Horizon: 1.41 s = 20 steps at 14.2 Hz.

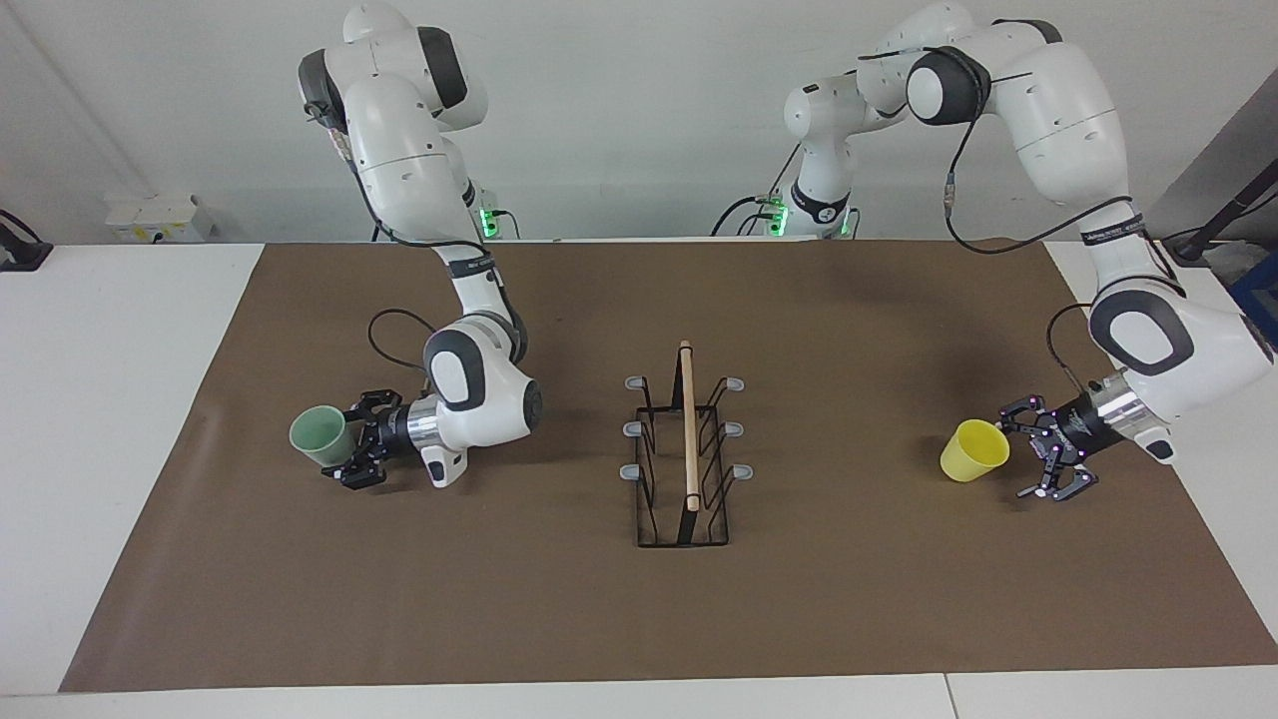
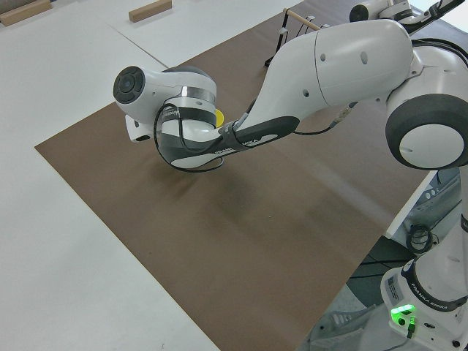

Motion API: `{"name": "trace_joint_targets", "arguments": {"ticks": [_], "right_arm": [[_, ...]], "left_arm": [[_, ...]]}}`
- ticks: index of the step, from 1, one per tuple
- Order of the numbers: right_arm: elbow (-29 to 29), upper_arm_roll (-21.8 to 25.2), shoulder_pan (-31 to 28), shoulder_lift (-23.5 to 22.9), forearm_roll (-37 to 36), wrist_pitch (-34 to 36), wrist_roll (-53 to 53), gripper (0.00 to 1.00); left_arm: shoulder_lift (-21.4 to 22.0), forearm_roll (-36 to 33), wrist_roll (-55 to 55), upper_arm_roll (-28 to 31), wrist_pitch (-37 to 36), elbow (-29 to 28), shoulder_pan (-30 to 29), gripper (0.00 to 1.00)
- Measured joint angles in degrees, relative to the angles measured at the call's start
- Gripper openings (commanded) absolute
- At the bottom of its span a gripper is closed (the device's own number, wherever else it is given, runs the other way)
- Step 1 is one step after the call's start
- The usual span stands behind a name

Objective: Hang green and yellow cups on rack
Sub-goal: 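Grasp the green cup with the right gripper while the left gripper grasps the yellow cup, then lift the yellow cup with the left gripper while the right gripper lifts the green cup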

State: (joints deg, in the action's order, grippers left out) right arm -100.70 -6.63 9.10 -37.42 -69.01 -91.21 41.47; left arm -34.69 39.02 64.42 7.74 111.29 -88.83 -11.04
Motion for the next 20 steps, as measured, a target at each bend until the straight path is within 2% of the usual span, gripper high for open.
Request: {"name": "trace_joint_targets", "arguments": {"ticks": [1, 2, 8, 9, 12, 13, 15, 16, 18, 20], "right_arm": [[-0.86, 0.01, -0.12, 0.26, -0.78, 0.0, -0.97, 0.61], [-1.85, 0.01, -0.21, 0.52, -2.06, 0.0, -1.94, 0.01], [-3.46, 0.0, -0.67, 1.76, -3.88, -0.02, -7.08, 0.0], [-2.42, 0.01, -0.76, 2.13, -1.99, -0.08, -8.19, 0.0], [4.92, 0.0, -1.17, 4.04, 10.66, -0.09, -8.7, 0.0], [7.41, 0.0, -1.27, 4.69, 14.93, -0.09, -8.69, 0.0], [11.63, -0.05, -1.29, 5.55, 22.84, -0.09, -8.65, 0.0], [13.23, -0.08, -1.29, 5.83, 26.12, -0.09, -8.65, 0.0], [15.35, -0.07, -1.76, 6.94, 33.65, -0.32, -8.65, 0.0], [15.97, -0.02, -3.29, 9.39, 42.86, -3.73, -8.65, 0.0]], "left_arm": [[0.62, 1.67, 0.0, -0.11, 0.41, -1.2, 0.06, 1.0], [1.17, 3.2, 0.0, -0.27, 1.13, -2.47, 0.18, 1.0], [2.76, 7.92, -0.01, -1.62, 6.5, -8.5, 2.06, 1.0], [2.89, 8.34, -0.01, -1.63, 7.01, -8.91, 2.59, 1.0], [3.07, 8.77, -0.07, -1.67, 7.91, -9.17, 3.47, 1.0], [3.13, 8.79, -0.15, -1.68, 8.08, -9.19, 3.68, 0.96], [3.41, 8.8, -0.49, -1.68, 8.76, -9.42, 4.37, 0.18], [3.71, 8.8, -0.98, -1.68, 9.68, -9.7, 4.96, 0.0], [4.62, 8.81, -2.31, -1.65, 11.67, -10.43, 6.62, 0.0], [5.33, 8.81, -2.75, -1.6, 13.69, -10.56, 8.04, 0.0]]}}
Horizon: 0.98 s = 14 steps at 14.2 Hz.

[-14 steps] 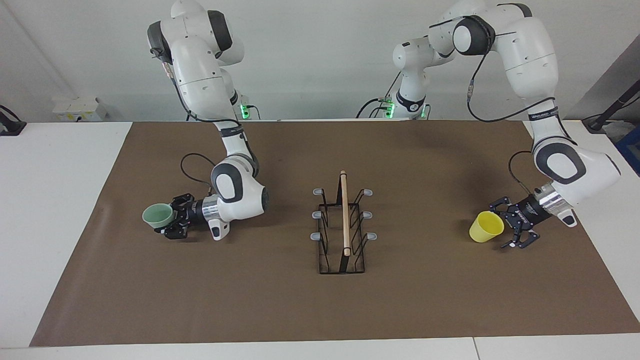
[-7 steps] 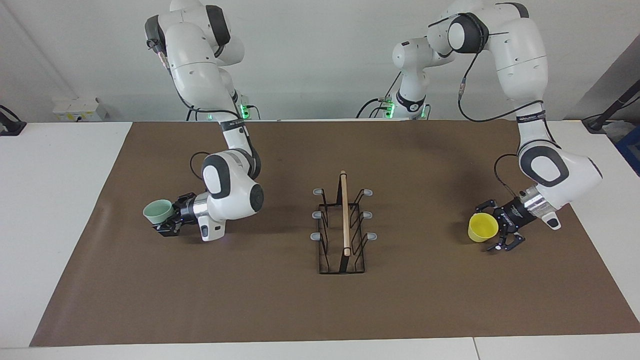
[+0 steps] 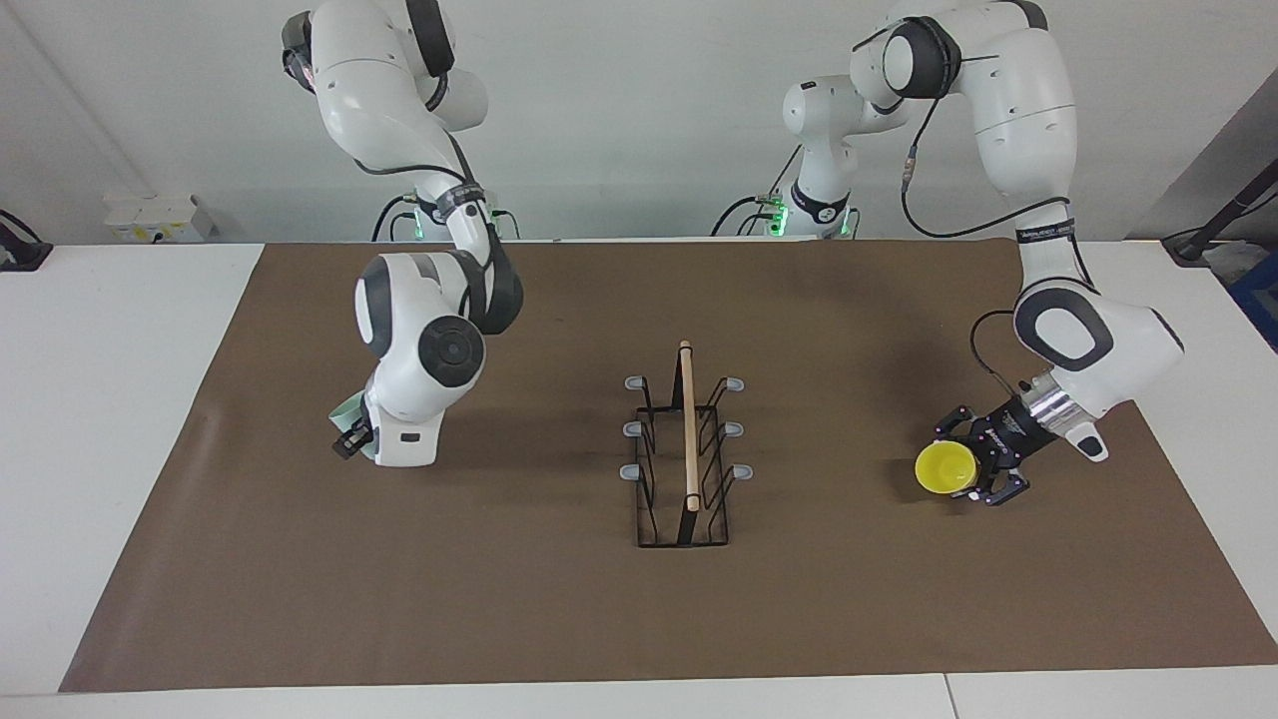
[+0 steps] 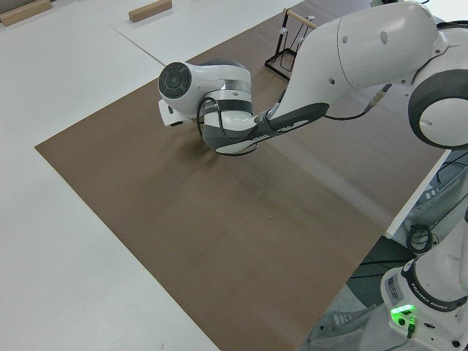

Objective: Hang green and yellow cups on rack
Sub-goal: 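Lift the yellow cup with the left gripper while the right gripper lifts the green cup, then carry the yellow cup with the left gripper while the right gripper carries the green cup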

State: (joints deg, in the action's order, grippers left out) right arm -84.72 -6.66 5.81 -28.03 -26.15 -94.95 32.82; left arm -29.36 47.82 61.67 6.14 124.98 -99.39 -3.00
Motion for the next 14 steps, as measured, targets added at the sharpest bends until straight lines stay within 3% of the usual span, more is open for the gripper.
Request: {"name": "trace_joint_targets", "arguments": {"ticks": [3, 9, 14], "right_arm": [[0.02, -0.01, -1.59, 4.16, 15.34, -3.25, -0.68, 0.0], [-0.87, -0.01, -5.32, 8.88, 46.2, -10.03, -0.11, 0.0], [-12.63, 0.05, -10.15, 15.91, 71.42, -17.75, 19.23, 0.0]], "left_arm": [[1.43, -1.42, -1.08, 0.12, 0.33, 1.38, 1.35, 0.0], [6.44, -14.58, -1.15, 0.15, 0.86, 4.16, 5.41, 0.0], [10.62, -31.18, -1.25, -0.5, -4.9, 8.08, 10.85, 0.0]]}}
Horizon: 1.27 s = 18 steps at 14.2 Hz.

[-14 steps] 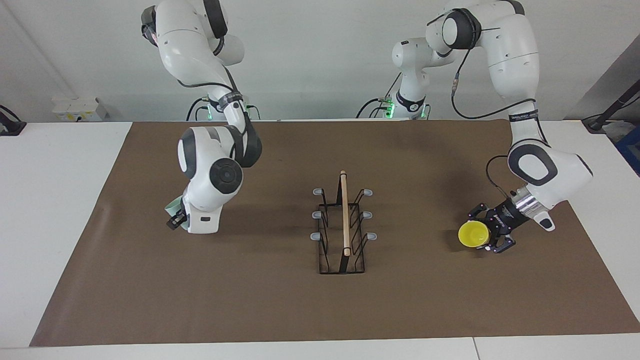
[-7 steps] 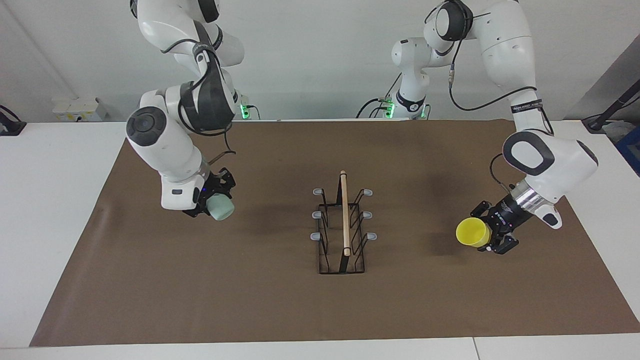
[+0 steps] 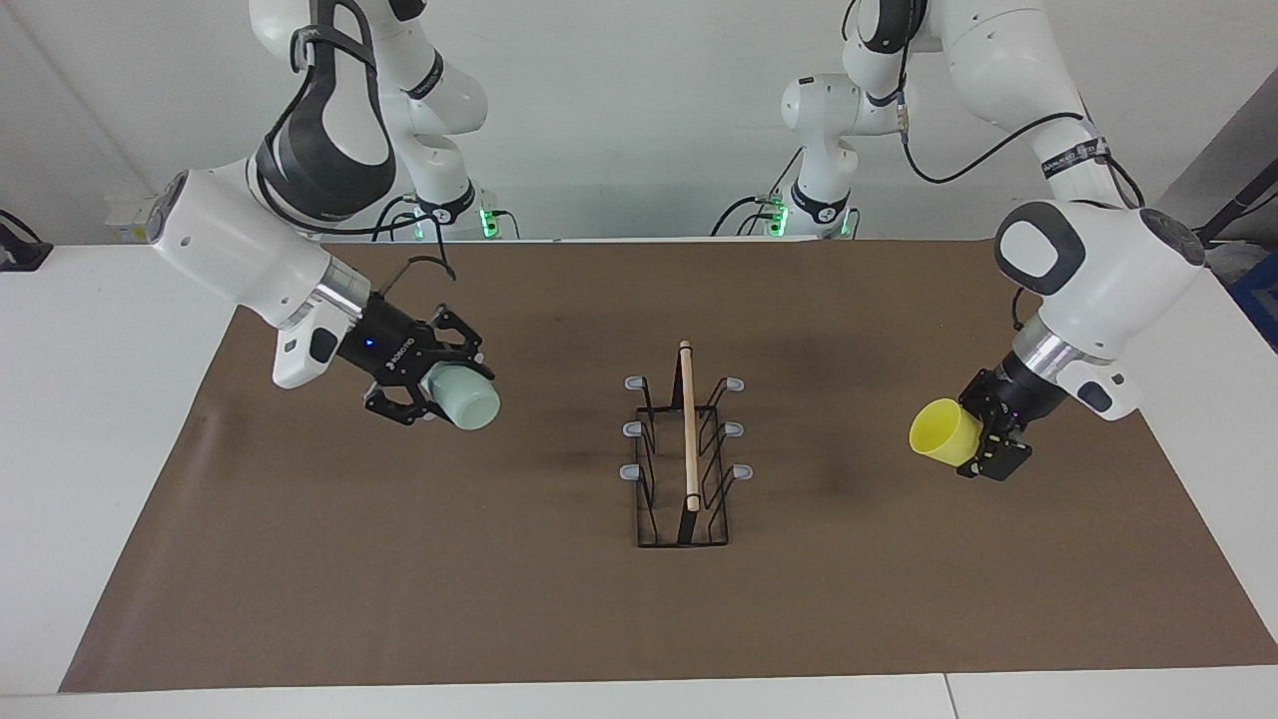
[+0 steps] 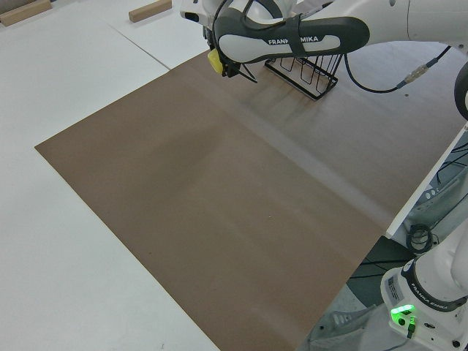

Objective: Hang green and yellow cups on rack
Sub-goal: 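Carry the yellow cup with the left gripper while the right gripper carries the green cup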

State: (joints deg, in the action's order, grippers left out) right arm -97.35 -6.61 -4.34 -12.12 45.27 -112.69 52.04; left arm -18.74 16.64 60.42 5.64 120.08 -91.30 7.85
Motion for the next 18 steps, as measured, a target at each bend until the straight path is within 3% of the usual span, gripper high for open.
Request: {"name": "trace_joint_targets", "arguments": {"ticks": [6, 10, 14, 18], "right_arm": [[-13.4, -0.25, -0.94, 6.8, 24.34, -1.89, 25.97, 0.0], [-18.87, -0.45, 3.32, 8.04, 40.68, -10.78, 40.0, 0.0], [-22.31, -0.64, 11.65, 7.88, 58.58, -19.04, 51.27, 0.0], [-23.35, -0.7, 15.84, 5.57, 72.71, -19.93, 60.84, 0.0]], "left_arm": [[5.25, -16.82, 0.05, -0.1, -9.56, 0.18, 9.93, 0.0], [7.08, -27.47, 4.57, -0.13, -9.76, -1.22, 17.77, 0.0], [8.41, -38.22, 12.0, -0.15, -2.64, -6.42, 24.0, 0.0], [11.84, -56.82, 26.8, -0.17, 8.95, -16.59, 27.69, 0.0]]}}
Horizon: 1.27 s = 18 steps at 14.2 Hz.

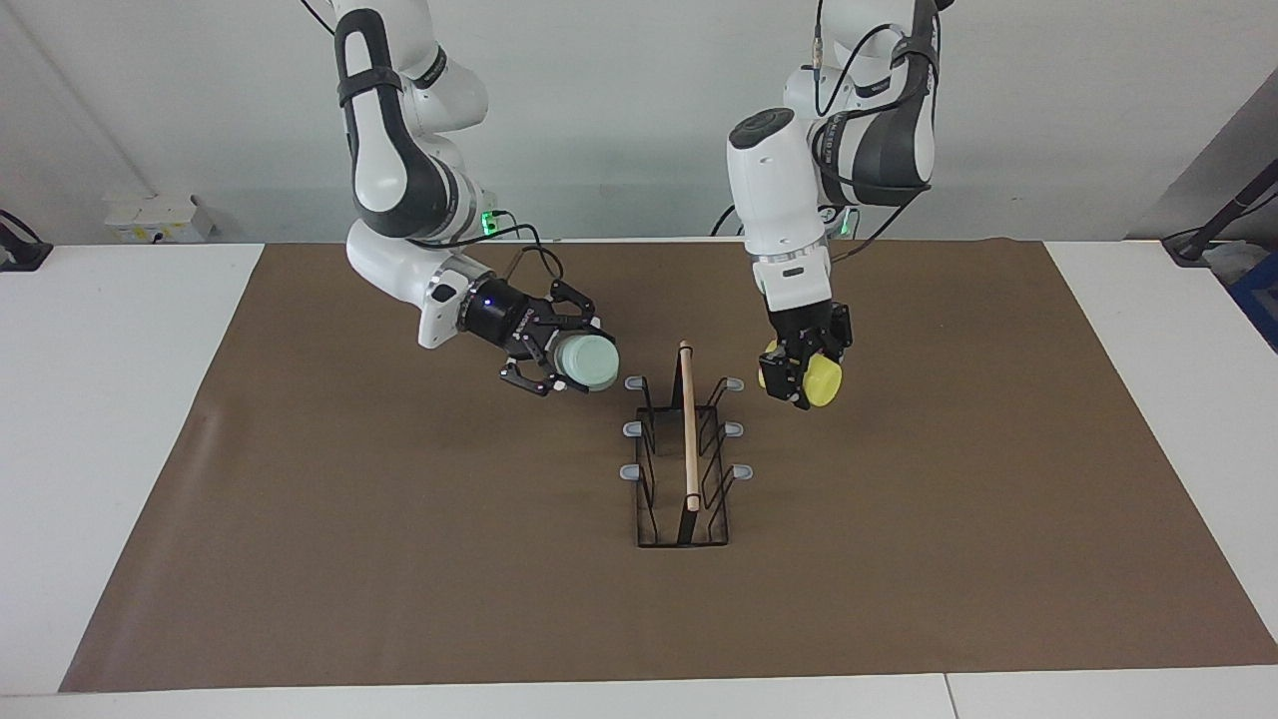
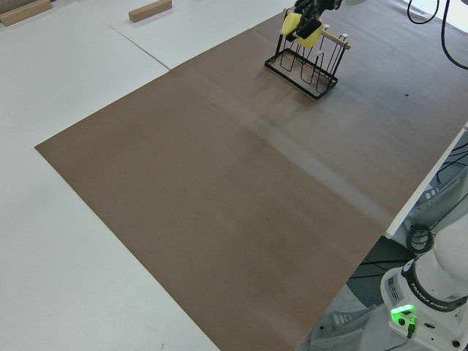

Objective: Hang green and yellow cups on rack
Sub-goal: 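Carry the yellow cup with the left gripper while the right gripper carries the green cup, then hang the yellow cup with the left gripper while the right gripper hangs the green cup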

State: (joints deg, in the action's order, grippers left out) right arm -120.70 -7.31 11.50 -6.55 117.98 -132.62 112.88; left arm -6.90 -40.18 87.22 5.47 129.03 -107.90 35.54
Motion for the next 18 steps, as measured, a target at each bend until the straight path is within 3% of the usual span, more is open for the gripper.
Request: {"name": "trace_joint_targets", "arguments": {"ticks": [5, 10, 18], "right_arm": [[-0.04, -0.03, 3.57, -2.45, 9.32, 0.03, 7.92, 0.0], [-0.27, -0.03, 4.09, -5.76, 11.67, 2.24, 15.62, 0.0], [-1.28, -0.03, 5.25, -10.03, 12.25, 4.34, 21.04, 0.0]], "left_arm": [[3.78, -17.86, 14.09, -0.1, 3.87, -7.68, 3.33, 0.0], [3.7, -24.39, 20.67, -0.06, 3.45, -9.79, 5.48, 0.0], [-0.65, -29.81, 28.5, -0.04, 0.01, -10.26, 7.9, 0.0]]}}
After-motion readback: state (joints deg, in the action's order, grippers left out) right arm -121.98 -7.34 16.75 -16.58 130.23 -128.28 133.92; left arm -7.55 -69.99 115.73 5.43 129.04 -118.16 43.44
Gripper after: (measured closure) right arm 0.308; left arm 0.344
